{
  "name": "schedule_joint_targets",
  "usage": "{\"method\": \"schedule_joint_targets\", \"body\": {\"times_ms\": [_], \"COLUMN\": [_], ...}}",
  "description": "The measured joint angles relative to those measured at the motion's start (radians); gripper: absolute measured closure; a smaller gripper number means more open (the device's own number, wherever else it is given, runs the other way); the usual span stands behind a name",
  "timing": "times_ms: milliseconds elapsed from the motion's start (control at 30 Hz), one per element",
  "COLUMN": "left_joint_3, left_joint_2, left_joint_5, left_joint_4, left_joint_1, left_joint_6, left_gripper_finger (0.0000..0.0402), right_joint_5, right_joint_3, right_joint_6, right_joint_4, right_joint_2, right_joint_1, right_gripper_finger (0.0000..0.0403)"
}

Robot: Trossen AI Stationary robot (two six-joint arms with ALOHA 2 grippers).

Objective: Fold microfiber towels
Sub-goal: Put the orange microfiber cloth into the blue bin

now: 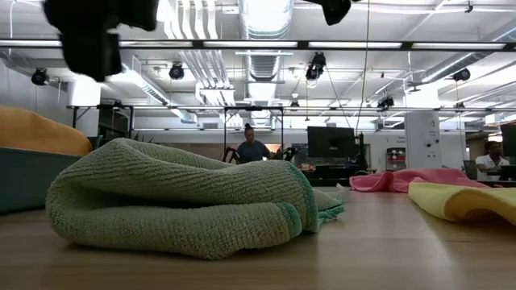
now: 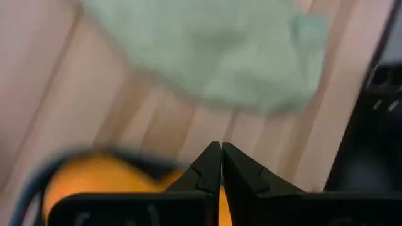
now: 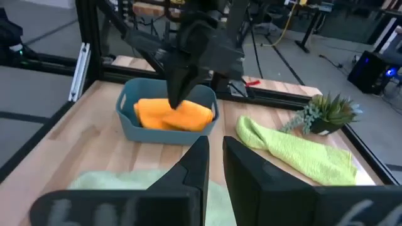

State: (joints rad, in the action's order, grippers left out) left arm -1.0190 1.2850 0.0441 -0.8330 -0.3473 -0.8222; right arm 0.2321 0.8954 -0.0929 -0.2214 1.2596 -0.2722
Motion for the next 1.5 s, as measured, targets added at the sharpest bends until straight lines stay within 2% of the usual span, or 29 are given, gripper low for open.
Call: {"method": "schedule_joint_targets", "body": {"times_ms": [100, 200, 367, 600, 833, 1067, 1233, 1500], "left_joint_3": [-0.087, -0.130, -0.134, -0.126, -0.099, -0.083, -0.083, -0.054], "left_joint_2": [0.033, 0.051, 0.056, 0.091, 0.181, 0.257, 0.280, 0.279], "left_joint_5": [0.000, 0.001, -0.032, -0.132, -0.132, -0.132, -0.140, -0.148], "left_joint_4": [-0.227, -0.377, -0.488, -0.484, -0.466, -0.369, -0.241, -0.223], "left_joint_1": [-0.068, -0.126, -0.167, -0.169, -0.170, -0.169, -0.164, -0.157], "left_joint_6": [-0.090, -0.179, -0.276, -0.272, -0.264, -0.232, -0.164, -0.163], "left_gripper_finger": [0.0401, 0.0402, 0.0402, 0.0402, 0.0402, 0.0402, 0.0401, 0.0401], "right_joint_5": [0.000, -0.001, -0.003, -0.003, -0.003, -0.003, -0.004, -0.003], "right_joint_3": [-0.020, -0.029, -0.033, -0.035, -0.039, -0.039, -0.039, -0.039], "right_joint_6": [-0.005, -0.013, -0.014, -0.031, -0.026, -0.011, -0.008, 0.006], "right_joint_4": [-0.005, -0.022, -0.023, -0.022, -0.020, -0.020, -0.023, -0.023], "right_joint_2": [-0.003, 0.003, 0.003, 0.003, 0.003, 0.004, 0.004, 0.004], "right_joint_1": [0.000, 0.004, 0.010, 0.011, 0.011, 0.011, 0.011, 0.011], "right_gripper_finger": [0.0365, 0.0365, 0.0365, 0.0365, 0.0365, 0.0365, 0.0365, 0.0365]}}
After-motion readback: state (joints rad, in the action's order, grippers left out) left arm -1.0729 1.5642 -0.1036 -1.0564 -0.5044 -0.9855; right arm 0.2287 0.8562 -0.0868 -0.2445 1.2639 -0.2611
